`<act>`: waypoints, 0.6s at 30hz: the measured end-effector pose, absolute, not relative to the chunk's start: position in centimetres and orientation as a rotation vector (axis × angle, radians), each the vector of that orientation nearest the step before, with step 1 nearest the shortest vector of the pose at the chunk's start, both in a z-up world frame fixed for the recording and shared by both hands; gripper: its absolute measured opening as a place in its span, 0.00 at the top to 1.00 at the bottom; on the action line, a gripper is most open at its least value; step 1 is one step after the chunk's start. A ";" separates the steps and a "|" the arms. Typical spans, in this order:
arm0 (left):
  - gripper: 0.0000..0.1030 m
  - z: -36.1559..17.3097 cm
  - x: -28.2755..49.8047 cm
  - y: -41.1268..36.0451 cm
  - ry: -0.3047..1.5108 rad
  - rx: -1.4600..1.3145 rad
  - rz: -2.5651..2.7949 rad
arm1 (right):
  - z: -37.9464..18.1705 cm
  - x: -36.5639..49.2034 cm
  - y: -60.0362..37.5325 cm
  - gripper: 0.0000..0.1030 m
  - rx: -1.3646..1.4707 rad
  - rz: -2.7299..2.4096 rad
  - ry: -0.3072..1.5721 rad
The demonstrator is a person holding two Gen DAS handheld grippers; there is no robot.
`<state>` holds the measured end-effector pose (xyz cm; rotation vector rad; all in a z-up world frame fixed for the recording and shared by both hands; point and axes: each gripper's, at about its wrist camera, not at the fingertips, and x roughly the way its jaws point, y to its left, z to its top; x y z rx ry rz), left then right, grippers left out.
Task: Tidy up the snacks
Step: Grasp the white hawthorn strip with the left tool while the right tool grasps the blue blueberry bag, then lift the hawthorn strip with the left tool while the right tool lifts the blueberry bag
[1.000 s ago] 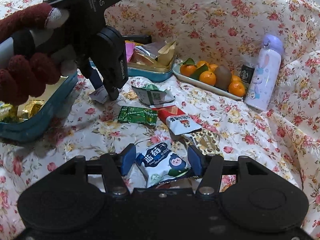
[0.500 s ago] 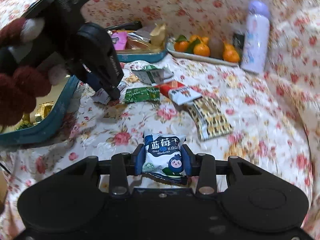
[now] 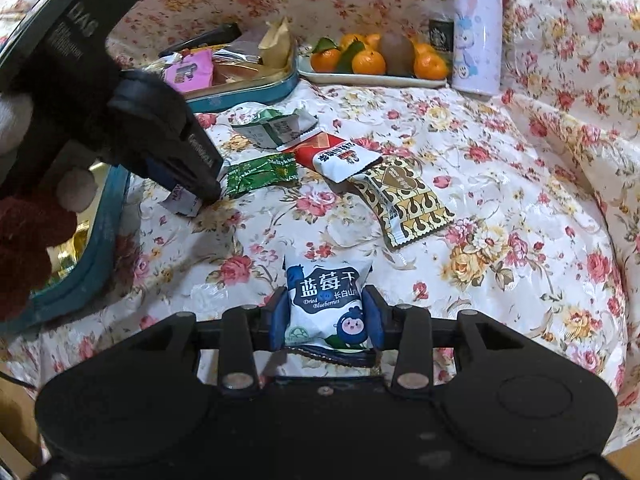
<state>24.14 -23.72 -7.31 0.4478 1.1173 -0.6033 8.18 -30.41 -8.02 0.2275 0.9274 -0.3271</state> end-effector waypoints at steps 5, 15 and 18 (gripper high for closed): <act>0.69 -7.5 23.5 -24.3 1.092 0.499 -0.590 | -8.0 8.0 -31.7 0.59 0.314 -0.311 0.917; 0.69 -7.8 21.4 -25.5 0.999 0.616 -0.537 | -7.7 8.4 -33.6 0.59 0.424 -0.290 0.957; 0.69 -7.9 21.4 -25.6 0.994 0.620 -0.529 | -7.7 8.7 -32.7 0.59 0.371 -0.307 0.977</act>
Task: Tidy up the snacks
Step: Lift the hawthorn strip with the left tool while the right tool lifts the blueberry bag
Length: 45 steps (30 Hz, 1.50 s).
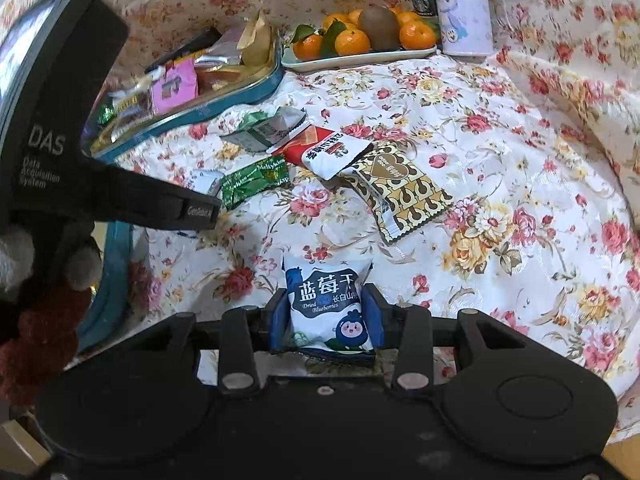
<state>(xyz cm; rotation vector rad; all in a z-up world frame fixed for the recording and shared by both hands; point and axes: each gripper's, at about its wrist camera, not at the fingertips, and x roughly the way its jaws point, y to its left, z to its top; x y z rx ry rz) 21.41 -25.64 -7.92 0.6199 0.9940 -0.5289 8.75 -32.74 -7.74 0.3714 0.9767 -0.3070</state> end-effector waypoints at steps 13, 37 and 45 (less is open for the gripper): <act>0.65 -7.6 22.5 -23.9 1.047 0.515 -0.570 | -7.9 9.9 -30.5 0.58 0.240 -0.374 1.016; 0.63 -7.6 22.8 -23.9 1.048 0.539 -0.573 | -8.0 9.1 -29.7 0.57 0.238 -0.410 0.944; 0.63 -7.5 22.7 -23.9 1.054 0.522 -0.571 | -8.0 8.8 -29.6 0.57 0.234 -0.403 0.928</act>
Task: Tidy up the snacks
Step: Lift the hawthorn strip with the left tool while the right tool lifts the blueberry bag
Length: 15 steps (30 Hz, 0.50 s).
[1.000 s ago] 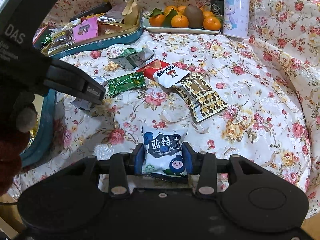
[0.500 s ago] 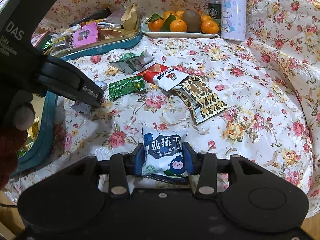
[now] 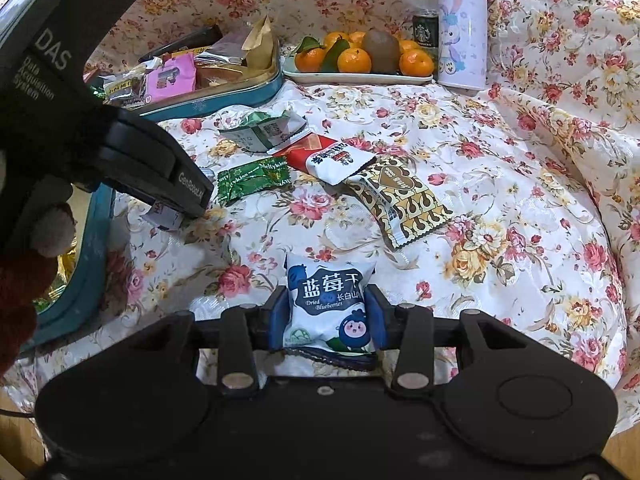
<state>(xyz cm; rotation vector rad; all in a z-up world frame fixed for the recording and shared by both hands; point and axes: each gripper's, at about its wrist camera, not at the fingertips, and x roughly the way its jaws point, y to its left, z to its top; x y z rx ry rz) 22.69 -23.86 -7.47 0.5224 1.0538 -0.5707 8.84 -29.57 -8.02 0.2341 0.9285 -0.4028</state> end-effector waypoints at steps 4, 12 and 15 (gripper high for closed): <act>0.67 -7.5 23.1 -23.1 1.064 0.454 -0.583 | -8.0 8.4 -29.4 0.57 0.235 -0.398 0.904; 0.73 -7.5 23.3 -22.1 1.065 0.377 -0.606 | -8.0 6.9 -29.8 0.63 0.299 -0.398 0.795; 0.74 -7.2 23.6 -21.8 1.080 0.346 -0.619 | -8.1 6.5 -29.5 0.64 0.292 -0.400 0.769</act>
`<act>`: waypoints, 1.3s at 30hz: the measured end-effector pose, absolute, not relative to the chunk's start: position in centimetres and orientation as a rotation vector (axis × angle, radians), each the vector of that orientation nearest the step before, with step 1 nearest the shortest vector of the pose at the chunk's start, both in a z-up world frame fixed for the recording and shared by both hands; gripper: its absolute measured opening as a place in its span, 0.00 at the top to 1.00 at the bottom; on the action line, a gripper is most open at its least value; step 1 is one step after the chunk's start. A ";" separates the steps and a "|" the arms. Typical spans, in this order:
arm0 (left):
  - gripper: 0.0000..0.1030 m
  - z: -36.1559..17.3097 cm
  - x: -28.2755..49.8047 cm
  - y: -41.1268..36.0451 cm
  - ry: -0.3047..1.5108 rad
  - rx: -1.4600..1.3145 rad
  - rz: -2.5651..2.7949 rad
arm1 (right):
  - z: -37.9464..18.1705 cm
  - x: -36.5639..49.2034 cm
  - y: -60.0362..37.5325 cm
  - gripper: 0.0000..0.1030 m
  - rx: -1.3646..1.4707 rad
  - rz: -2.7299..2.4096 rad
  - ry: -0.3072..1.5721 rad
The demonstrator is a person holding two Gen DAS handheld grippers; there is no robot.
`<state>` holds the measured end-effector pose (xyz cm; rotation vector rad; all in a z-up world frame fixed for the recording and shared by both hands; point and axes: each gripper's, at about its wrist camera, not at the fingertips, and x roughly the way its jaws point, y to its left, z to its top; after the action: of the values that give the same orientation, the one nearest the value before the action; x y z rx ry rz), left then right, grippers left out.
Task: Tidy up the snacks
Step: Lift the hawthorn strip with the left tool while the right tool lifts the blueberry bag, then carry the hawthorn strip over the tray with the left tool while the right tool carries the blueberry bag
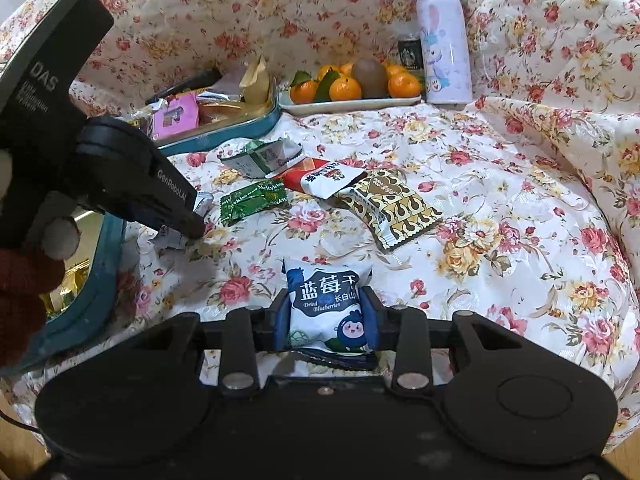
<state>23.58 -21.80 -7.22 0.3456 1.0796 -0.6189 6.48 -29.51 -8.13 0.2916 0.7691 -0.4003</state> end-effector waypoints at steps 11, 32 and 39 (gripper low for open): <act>0.75 -2.2 23.2 -16.8 1.029 0.218 -0.637 | -7.6 4.9 -30.6 0.65 0.434 -0.401 0.697; 0.74 -1.4 22.5 2.8 0.945 0.117 -0.302 | -1.9 8.5 -18.1 0.65 0.259 -0.132 0.639; 0.74 -2.8 23.2 4.5 0.953 0.101 -0.267 | -1.4 11.1 -13.8 0.65 0.201 -0.035 0.665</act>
<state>23.16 4.48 -2.80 0.1007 0.9526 -0.2674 11.06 -13.83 -1.45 0.2008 0.6650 -0.0348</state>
